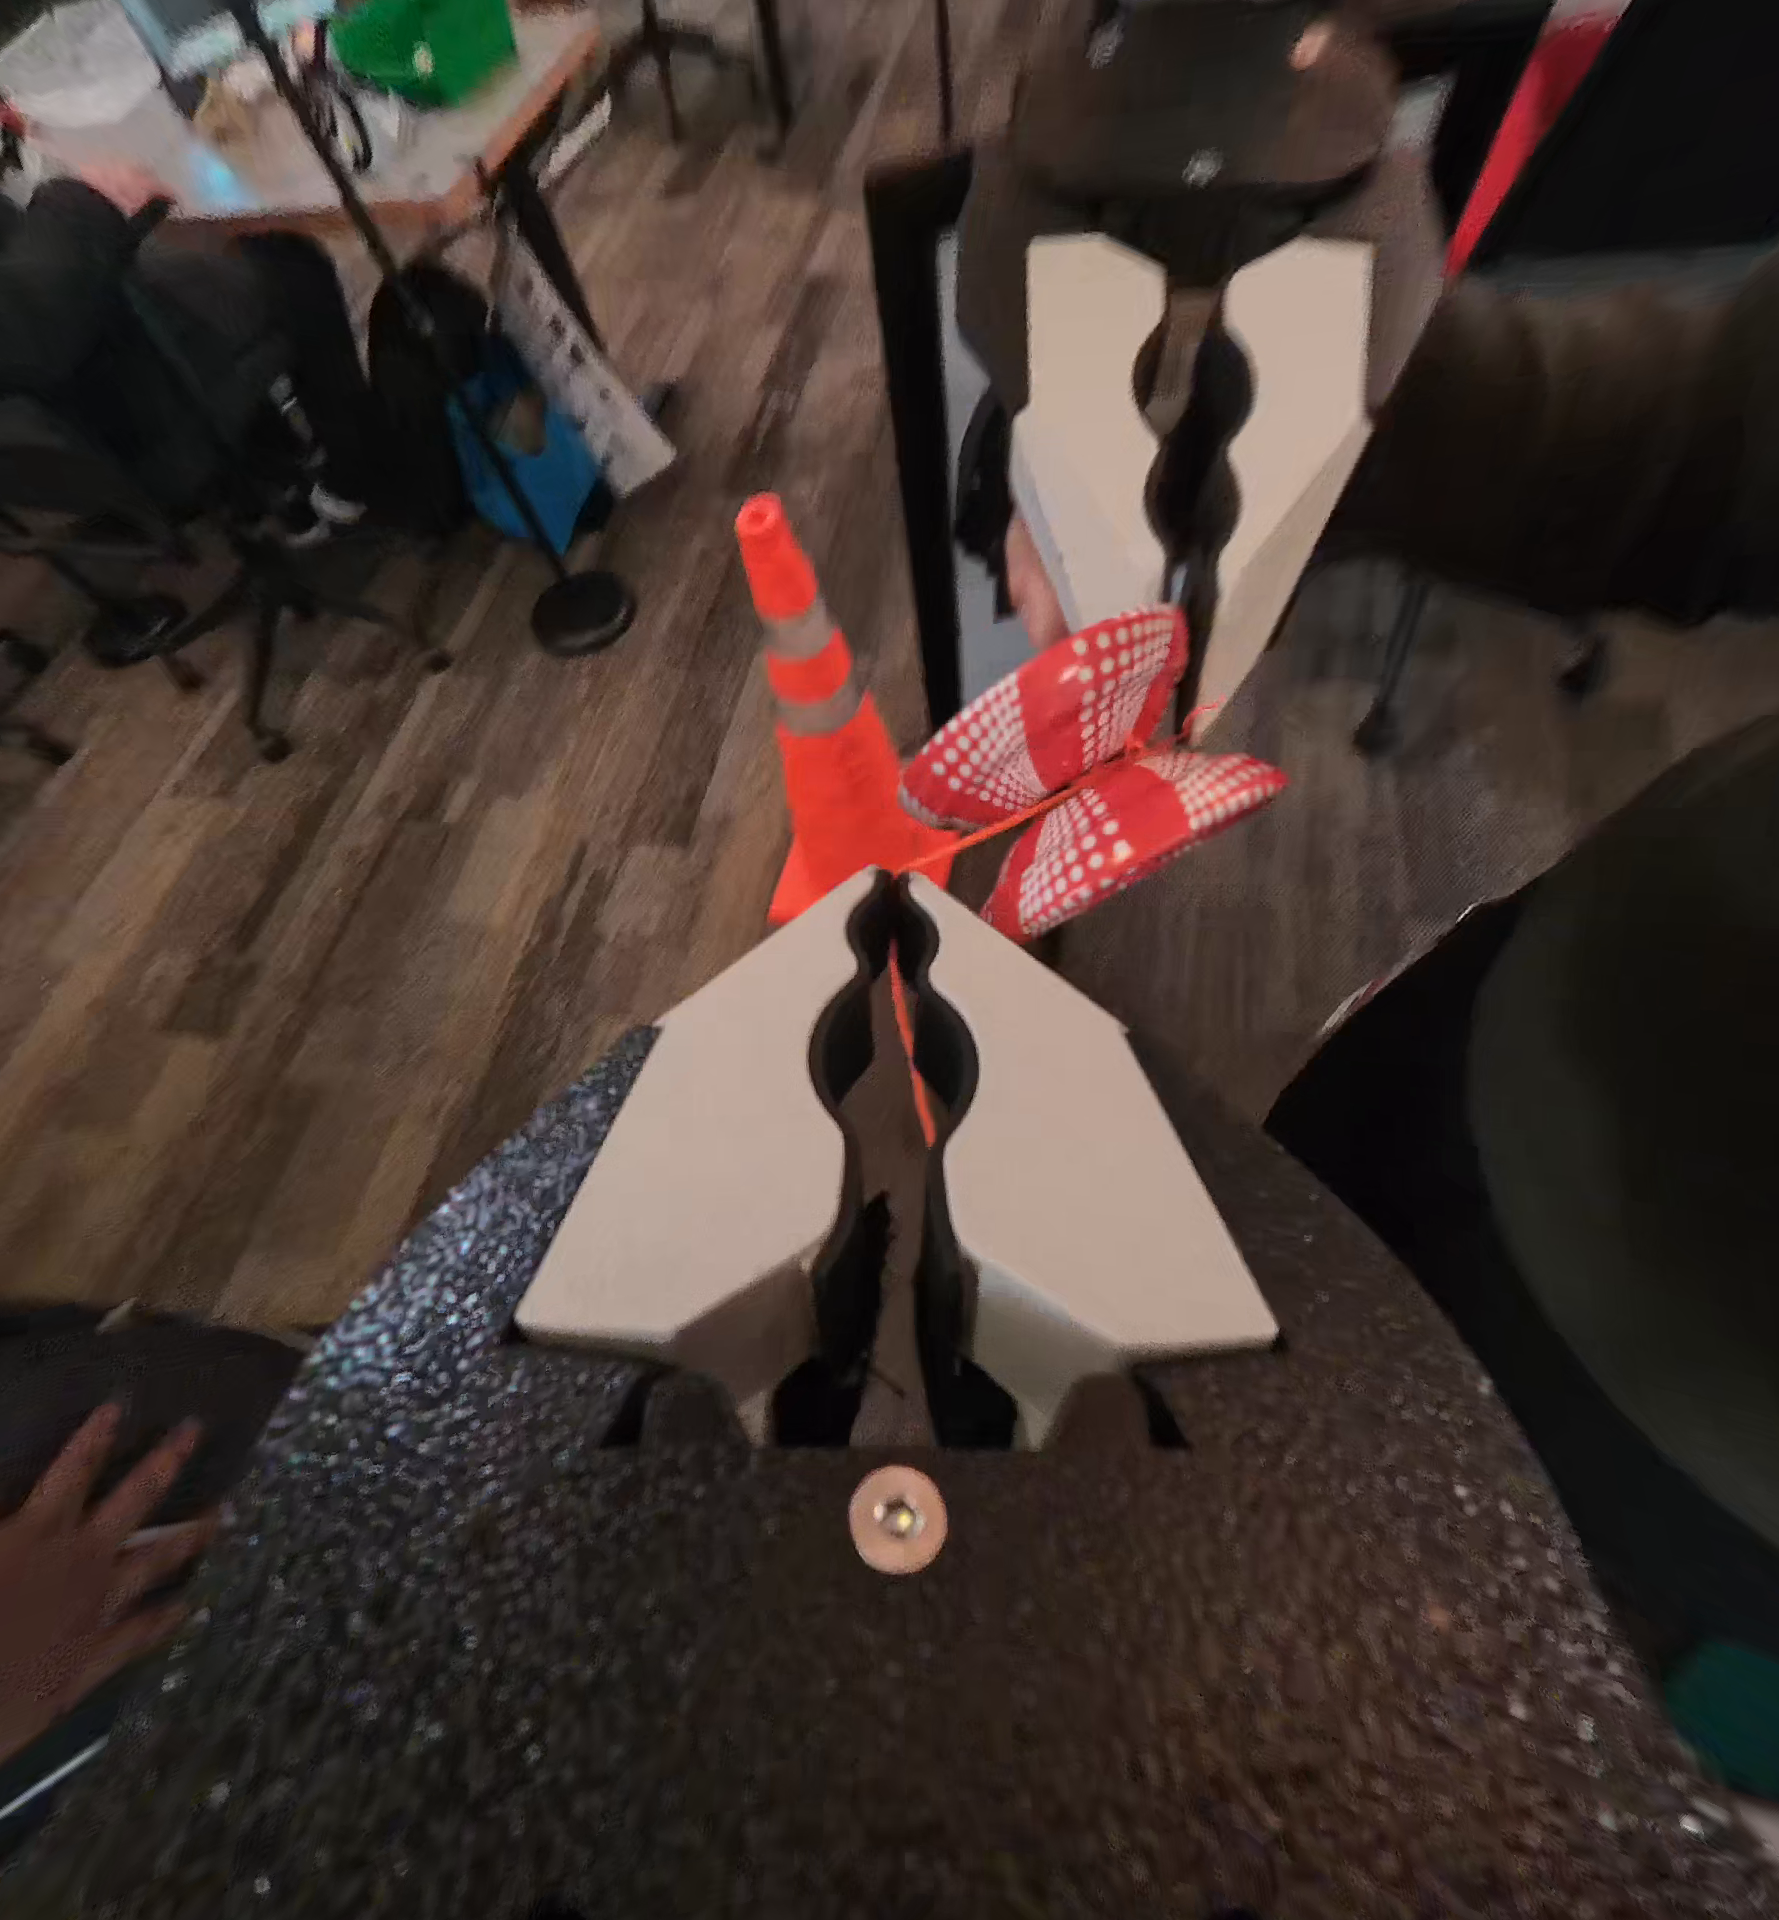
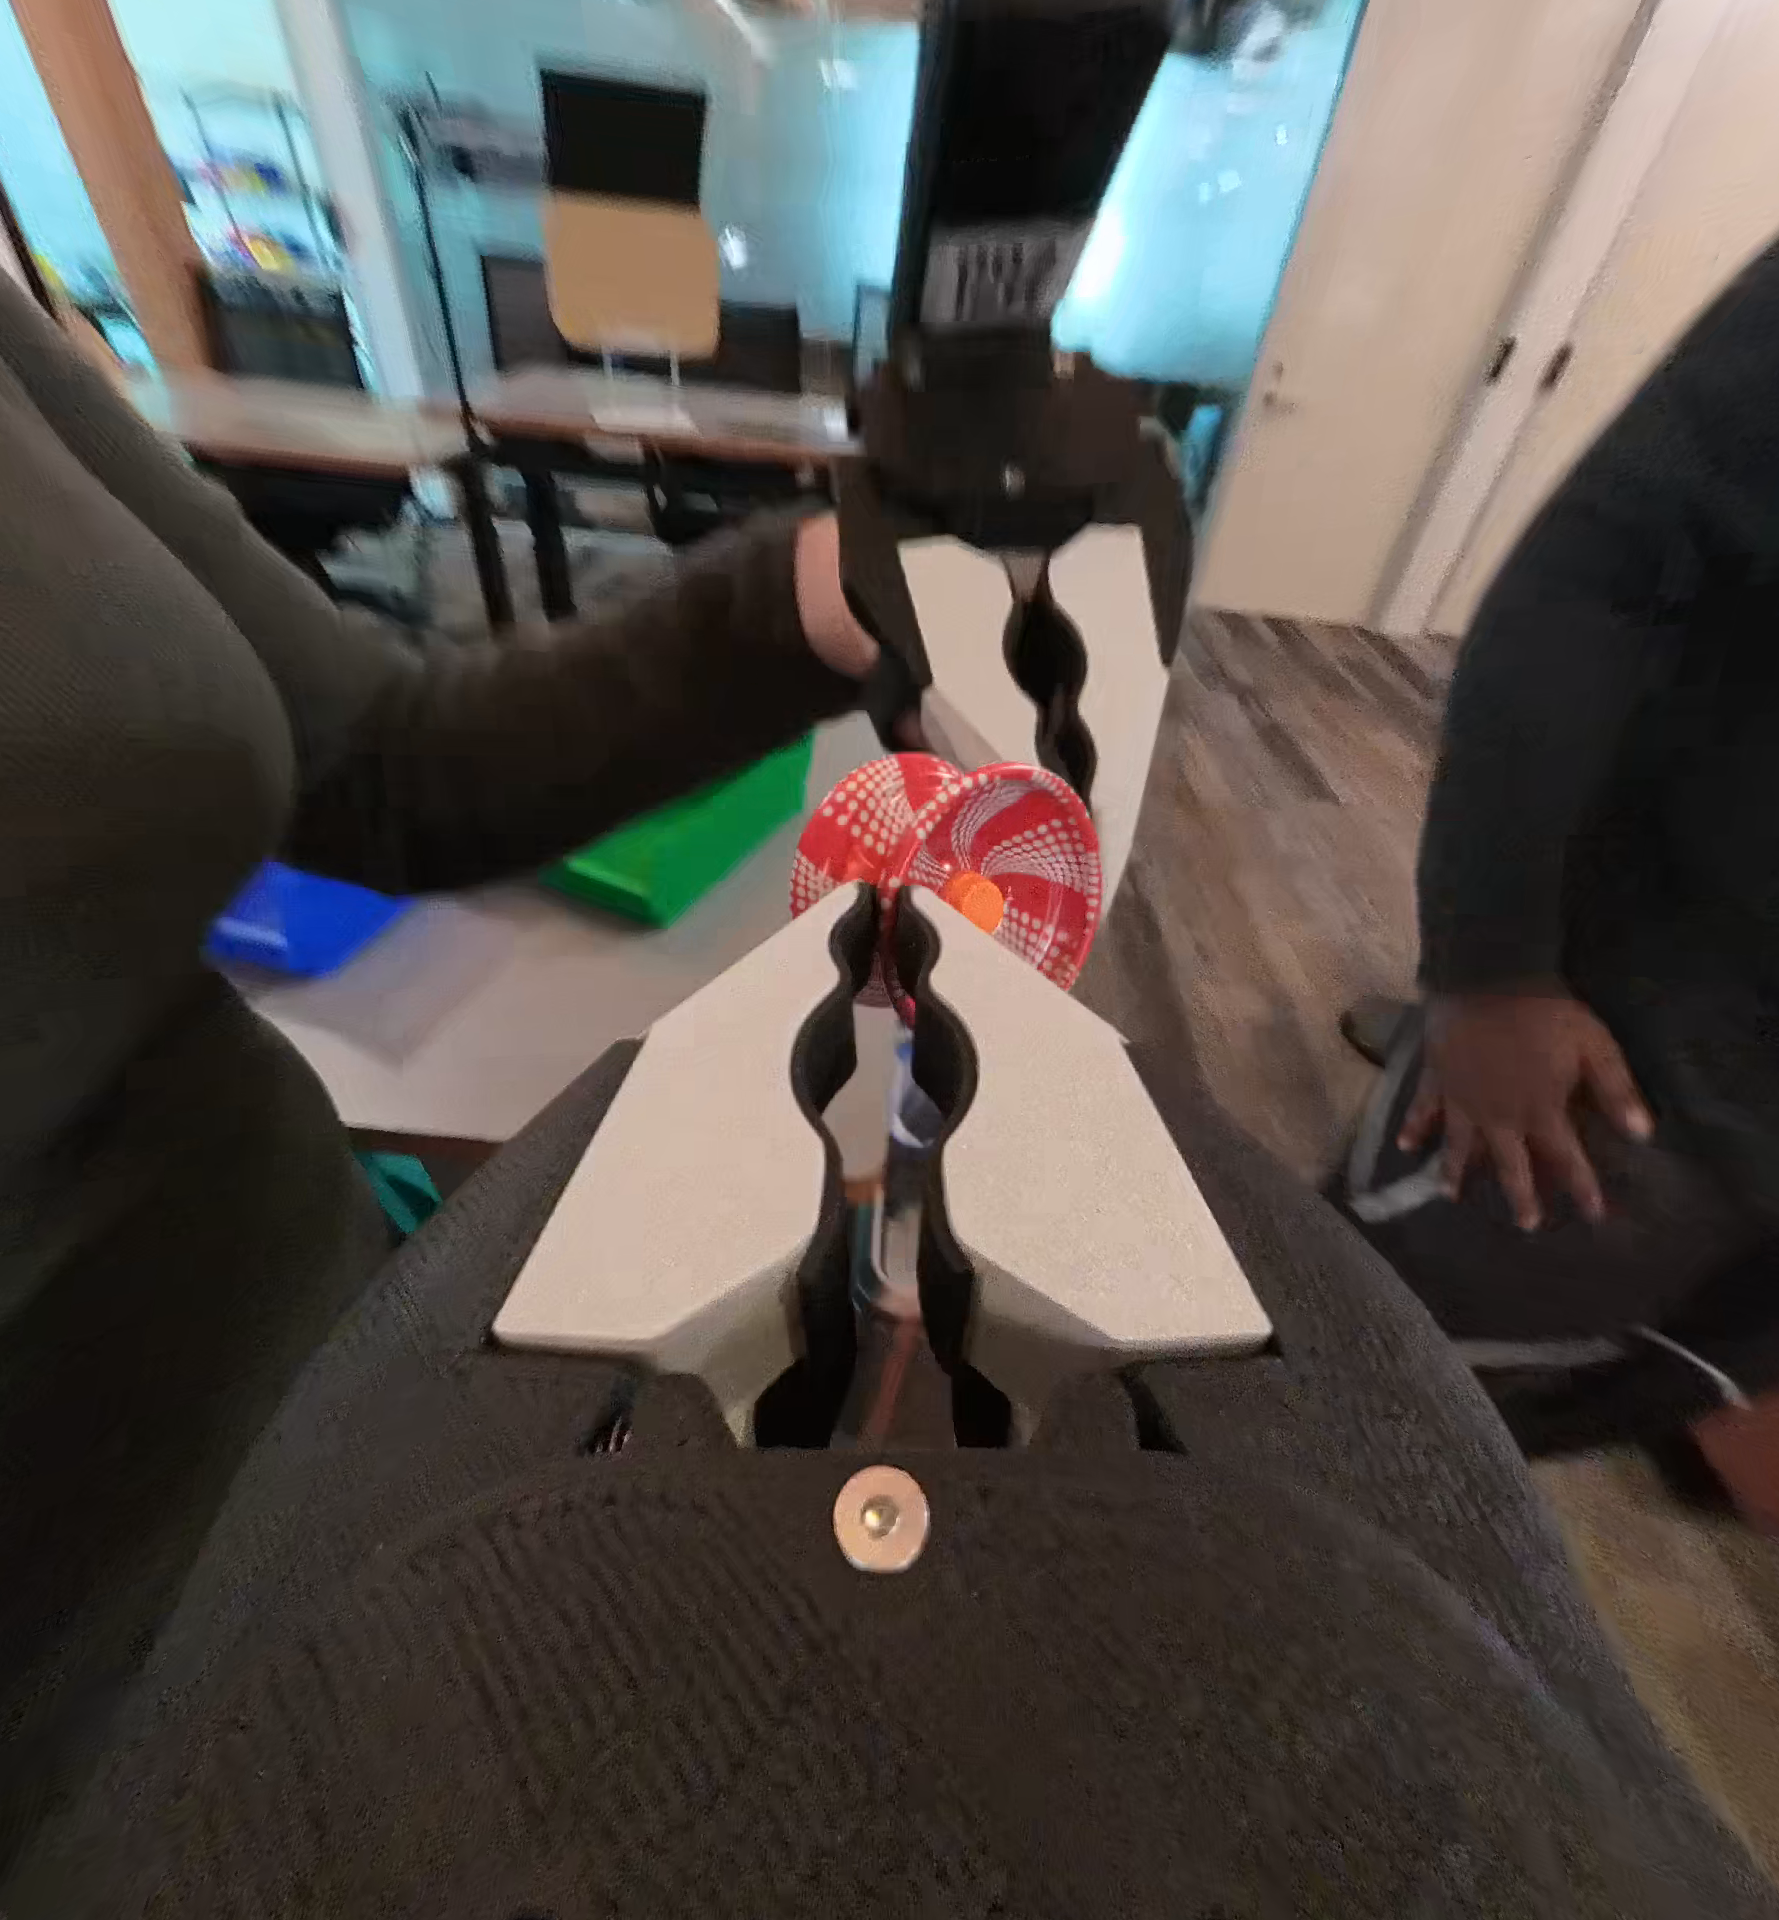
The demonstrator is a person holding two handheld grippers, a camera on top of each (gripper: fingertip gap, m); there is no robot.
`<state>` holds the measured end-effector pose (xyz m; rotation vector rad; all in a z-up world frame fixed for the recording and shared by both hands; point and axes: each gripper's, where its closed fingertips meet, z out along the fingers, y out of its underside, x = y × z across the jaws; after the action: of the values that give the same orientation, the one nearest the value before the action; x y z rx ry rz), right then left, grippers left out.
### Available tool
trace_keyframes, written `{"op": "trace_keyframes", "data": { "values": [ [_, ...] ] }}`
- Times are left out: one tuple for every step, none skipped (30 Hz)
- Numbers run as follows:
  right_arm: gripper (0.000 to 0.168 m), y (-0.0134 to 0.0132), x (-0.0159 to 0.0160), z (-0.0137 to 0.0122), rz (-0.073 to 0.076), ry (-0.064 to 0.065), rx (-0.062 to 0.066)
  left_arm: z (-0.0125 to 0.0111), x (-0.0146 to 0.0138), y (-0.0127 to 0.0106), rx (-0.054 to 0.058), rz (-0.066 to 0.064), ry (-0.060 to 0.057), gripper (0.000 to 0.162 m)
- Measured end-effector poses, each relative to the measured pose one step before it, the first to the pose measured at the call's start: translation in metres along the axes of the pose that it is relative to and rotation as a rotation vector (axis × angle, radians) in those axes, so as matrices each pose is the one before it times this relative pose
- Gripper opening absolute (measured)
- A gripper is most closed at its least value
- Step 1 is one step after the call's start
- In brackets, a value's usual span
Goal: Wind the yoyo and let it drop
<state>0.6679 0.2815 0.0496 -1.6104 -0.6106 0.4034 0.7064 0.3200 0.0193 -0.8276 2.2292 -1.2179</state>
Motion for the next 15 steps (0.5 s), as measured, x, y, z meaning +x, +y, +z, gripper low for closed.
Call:
{"op": "trace_keyframes", "data": {
  "values": [
    [0.001,-0.00607,-0.00088,-0.00068,0.0283,-0.0163,0.0408,-0.00066,0.00218,-0.00547,0.0742,-0.0346,0.0306,0.0],
    [0.001,-0.00587,0.00044,-0.00034,0.0275,-0.0065,0.0449,-0.0021,0.00071,-0.00527,0.0856,-0.0487,0.0294,0.0],
    [0.001,-0.00635,0.00083,0.00007,0.0299,0.0006,0.05,-0.00195,0.00108,-0.00665,0.0913,-0.0596,0.0338,0.0],
    [0.001,-0.00598,0.00095,0.00026,0.0287,0.0006,0.0478,-0.00157,0.00123,-0.00567,0.086,-0.064,0.0349,0.0],
    [0.001,-0.00534,0.0025,0.00029,0.0253,0.011,0.0448,-0.00152,-0.00075,-0.00418,0.0756,-0.0605,0.02,0.0],
    [0.001,-0.00336,0.00139,0.0011,0.0171,0.0057,0.0352,-0.00208,0.00061,-0.00254,0.0703,-0.0417,0.0231,0.0],
    [0.001,-0.00295,0.00105,0.00082,0.0138,0.0041,0.0312,-0.00058,0.00028,-0.00229,0.0626,-0.0279,0.0162,0.0],
    [0.001,-0.00281,0.00091,0.00168,0.0076,0.0115,0.0278,-0.00004,-0.00083,-0.00015,0.0456,-0.0241,0.0072,0.0],
    [0.001,-0.00156,0.00192,0.00112,0.0036,0.0097,0.0151,0.00015,-0.00009,0.00163,0.0334,-0.0226,0.0122,0.0],
    [0.001,-0.00143,0.00197,0.00123,0.0006,0.0099,0.0098,-0.00033,0.00059,0.0013,0.0325,-0.0248,0.0181,0.0],
    [0.001,-0.00184,0.00225,0.00073,-0.0032,0.0095,0.0071,-0.00116,-0.0004,-0.00085,0.0464,-0.0281,0.0098,0.001],
    [0.001,-0.0031,0.00128,0.00028,-0.0042,0.0032,0.0094,-0.0005,-0.00292,-0.00043,0.0473,-0.0284,-0.0011,0.014],
    [0.001,-0.00306,0.00101,-0.00019,-0.0031,0.0046,0.0061,-0.00125,-0.00144,0.00063,0.0324,-0.025,0.0062,0.03],
    [0.001,-0.00259,0.00167,-0.00029,-0.0091,0.0082,0.0016,-0.00106,-0.00102,0.00161,0.0223,-0.0237,0.0086,0.033],
    [0.001,-0.00109,0.00133,-0.00016,-0.0089,0.0068,-0.0083,-0.00082,0.00089,0.00045,0.026,-0.0218,0.0194,0.037]
  ]
}}
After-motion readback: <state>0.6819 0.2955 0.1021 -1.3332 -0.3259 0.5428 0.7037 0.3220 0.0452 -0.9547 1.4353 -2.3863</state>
